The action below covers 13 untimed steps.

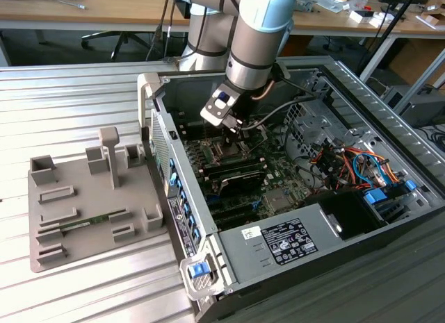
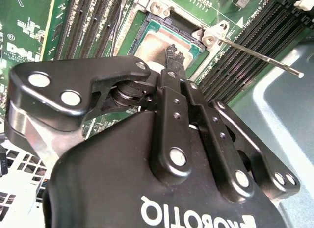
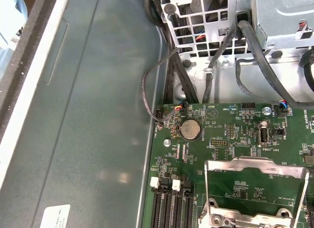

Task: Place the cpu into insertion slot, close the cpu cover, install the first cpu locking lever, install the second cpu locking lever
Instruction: 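Close the cpu cover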

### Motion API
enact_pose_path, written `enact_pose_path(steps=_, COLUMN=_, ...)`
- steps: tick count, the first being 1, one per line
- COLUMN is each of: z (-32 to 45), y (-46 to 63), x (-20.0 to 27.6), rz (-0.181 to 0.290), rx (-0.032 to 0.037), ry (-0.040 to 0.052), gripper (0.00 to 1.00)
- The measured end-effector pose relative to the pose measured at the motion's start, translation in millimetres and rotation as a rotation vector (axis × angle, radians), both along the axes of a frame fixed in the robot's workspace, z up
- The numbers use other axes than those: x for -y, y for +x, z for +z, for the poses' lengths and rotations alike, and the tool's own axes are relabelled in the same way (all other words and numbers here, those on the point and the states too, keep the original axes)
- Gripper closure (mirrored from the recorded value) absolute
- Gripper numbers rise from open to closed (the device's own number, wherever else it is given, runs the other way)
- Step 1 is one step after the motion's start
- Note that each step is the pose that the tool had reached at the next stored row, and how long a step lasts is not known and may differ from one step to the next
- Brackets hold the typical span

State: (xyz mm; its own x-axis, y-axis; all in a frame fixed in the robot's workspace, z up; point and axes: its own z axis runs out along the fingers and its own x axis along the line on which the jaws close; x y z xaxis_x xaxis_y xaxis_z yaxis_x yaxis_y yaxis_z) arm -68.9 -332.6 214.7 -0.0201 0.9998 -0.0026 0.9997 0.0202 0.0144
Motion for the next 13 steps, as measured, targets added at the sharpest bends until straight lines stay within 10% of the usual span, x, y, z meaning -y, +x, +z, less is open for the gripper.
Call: enact_pose_path(steps=13, z=11.9, y=0.0, x=0.0, rz=0.0, rx=0.0001, ry=0.0, gripper=0.9)
